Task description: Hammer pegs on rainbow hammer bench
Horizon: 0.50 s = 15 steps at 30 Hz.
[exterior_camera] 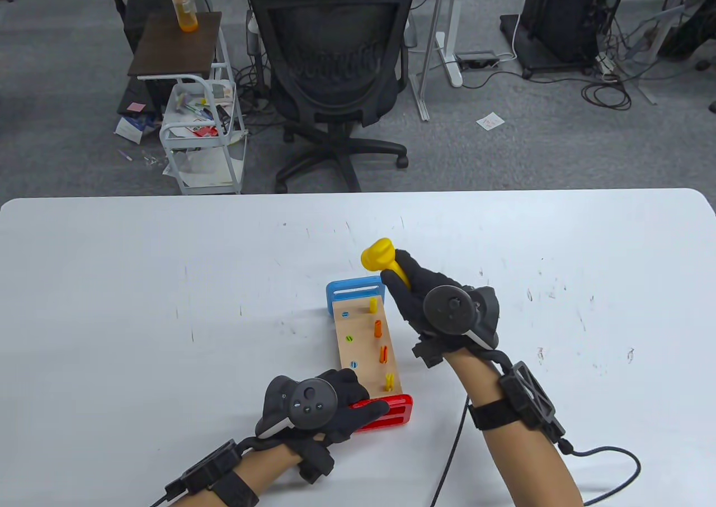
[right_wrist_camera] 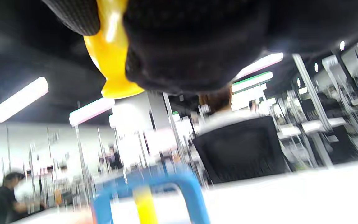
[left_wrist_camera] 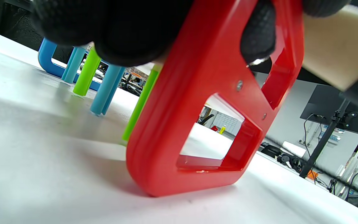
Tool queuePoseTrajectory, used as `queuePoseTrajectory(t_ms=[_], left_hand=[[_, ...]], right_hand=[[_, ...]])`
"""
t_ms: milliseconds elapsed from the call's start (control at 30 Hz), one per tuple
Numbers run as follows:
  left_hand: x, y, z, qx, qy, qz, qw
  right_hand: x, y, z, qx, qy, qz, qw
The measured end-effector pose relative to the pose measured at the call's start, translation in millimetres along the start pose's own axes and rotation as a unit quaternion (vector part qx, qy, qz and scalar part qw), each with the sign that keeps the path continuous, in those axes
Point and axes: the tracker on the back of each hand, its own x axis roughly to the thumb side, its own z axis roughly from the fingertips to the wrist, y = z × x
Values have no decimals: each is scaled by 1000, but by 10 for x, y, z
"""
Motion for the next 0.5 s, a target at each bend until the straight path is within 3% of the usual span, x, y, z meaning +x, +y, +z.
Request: queuePoseTrajectory(t_ms=[33, 67, 100, 133, 167, 200, 300, 400, 500], left_hand=[[-1, 0, 0, 0, 0, 0, 1000], [-1, 0, 0, 0, 0, 0, 1000], [-1, -1, 0, 0, 0, 1, 1000], [0, 0, 1, 0, 0, 1, 1000], [1, 0, 1, 0, 0, 0, 1000], [1, 1, 3, 1, 0, 0, 1000], [0, 1, 4, 1, 0, 0, 1000], [0, 2, 3, 0, -1, 0, 1000], [0, 3, 4, 0, -1, -1, 1000]], right_hand=[[-33, 221, 45, 87, 7, 33, 996], [-63, 169, 148, 60, 23, 62, 996], [-30, 120, 26, 11, -16, -8, 1000], [18, -7, 12, 50, 12, 3, 999], [43, -89, 9, 42, 6, 2, 999], [88, -225, -46, -20, -12, -26, 999], [209, -532, -114, -59, -18, -37, 997], [234, -562, -108, -74, -26, -34, 996], [163, -348, -34, -97, -30, -20, 995]])
